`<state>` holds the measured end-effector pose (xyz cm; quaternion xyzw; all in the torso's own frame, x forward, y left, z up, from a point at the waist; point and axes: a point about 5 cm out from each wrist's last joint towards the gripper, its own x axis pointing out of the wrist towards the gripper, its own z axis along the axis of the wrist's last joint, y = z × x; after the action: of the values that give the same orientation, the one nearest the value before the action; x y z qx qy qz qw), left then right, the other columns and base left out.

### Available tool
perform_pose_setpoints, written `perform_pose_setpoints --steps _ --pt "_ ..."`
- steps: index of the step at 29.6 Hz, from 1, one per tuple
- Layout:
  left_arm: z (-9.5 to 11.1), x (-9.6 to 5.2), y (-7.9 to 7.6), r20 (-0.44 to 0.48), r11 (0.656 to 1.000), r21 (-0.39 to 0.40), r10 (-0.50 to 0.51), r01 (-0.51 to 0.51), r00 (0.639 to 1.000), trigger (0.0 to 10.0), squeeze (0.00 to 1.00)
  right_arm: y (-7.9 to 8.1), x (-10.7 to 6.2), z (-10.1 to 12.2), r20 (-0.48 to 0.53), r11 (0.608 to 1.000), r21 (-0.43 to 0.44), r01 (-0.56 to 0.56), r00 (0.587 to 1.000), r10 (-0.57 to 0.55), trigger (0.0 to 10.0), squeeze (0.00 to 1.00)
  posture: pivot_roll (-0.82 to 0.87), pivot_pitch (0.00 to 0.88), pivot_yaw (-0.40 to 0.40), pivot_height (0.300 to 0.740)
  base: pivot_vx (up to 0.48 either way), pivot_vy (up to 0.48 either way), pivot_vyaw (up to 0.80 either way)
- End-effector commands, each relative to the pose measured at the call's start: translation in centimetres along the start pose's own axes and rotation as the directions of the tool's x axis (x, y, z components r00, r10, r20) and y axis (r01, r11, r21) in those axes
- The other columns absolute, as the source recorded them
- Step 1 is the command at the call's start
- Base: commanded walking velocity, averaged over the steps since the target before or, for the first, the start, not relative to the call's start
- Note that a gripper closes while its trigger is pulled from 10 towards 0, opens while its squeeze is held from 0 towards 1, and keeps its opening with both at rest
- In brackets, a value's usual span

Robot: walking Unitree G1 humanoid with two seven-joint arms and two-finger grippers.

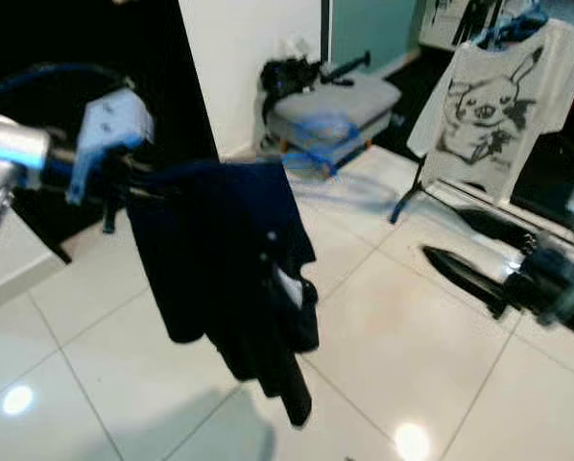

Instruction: Hang hanger

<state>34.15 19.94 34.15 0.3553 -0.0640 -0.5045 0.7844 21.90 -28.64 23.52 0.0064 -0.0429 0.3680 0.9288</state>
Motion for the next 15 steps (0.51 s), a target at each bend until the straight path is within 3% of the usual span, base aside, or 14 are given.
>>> perform_pose_setpoints --steps 1,2,4,8,11,12,13,15 --pt "2.3 -0.2 0.8 0.115 0.997 0.062 0.034 -0.042 0.993 0.0 0.00 0.6 0.7 -0.9 -0.002 0.999 0.036 -0.027 1.000 0.027 10.0 0.83 0.03 0.113 0.066 0.740 0.000 0.000 0.00" --pt "2.6 -0.2 0.9 0.133 0.997 0.066 0.038 -0.047 0.990 0.0 0.00 0.7 0.8 -1.3 -0.005 0.999 0.047 -0.021 1.000 0.021 10.0 0.03 0.03 0.113 0.066 0.740 0.000 0.000 0.00" --pt "3.2 0.0 1.0 0.174 0.996 0.062 0.047 -0.059 0.984 0.0 0.00 0.7 1.3 -1.9 0.002 0.998 0.069 -0.007 1.000 0.007 10.0 0.03 0.03 0.112 0.069 0.740 0.000 0.000 0.00" --pt "5.9 0.4 1.7 0.343 0.995 0.048 0.062 -0.084 0.937 0.0 0.00 0.6 4.0 -3.5 0.018 0.987 0.148 0.059 0.998 -0.063 10.0 0.00 0.04 0.107 0.067 0.740 0.000 0.000 0.00" --pt "5.9 0.4 1.7 0.343 0.995 0.048 0.062 -0.084 0.937 0.0 0.00 0.6 4.0 -3.5 0.018 0.987 0.148 0.059 0.998 -0.063 10.0 0.00 0.04 0.107 0.067 0.740 0.000 0.000 0.00" --pt "6.9 0.4 1.7 0.396 0.996 0.052 0.043 -0.069 0.917 0.0 0.00 0.4 5.0 -3.6 0.038 0.980 0.179 0.086 0.995 -0.095 10.0 0.00 0.04 0.107 0.066 0.740 0.000 0.000 0.00" --pt "6.9 0.4 1.7 0.396 0.996 0.052 0.043 -0.069 0.917 0.0 0.00 0.4 5.0 -3.6 0.038 0.980 0.179 0.086 0.995 -0.095 10.0 0.00 0.04 0.107 0.066 0.740 0.000 0.000 0.00" --pt "8.2 0.5 1.7 0.457 0.997 0.069 0.007 -0.043 0.890 0.0 0.00 -0.2 6.8 -3.4 0.087 0.951 0.285 0.124 0.984 -0.154 10.0 0.00 0.04 0.097 0.066 0.740 0.000 0.000 0.00"
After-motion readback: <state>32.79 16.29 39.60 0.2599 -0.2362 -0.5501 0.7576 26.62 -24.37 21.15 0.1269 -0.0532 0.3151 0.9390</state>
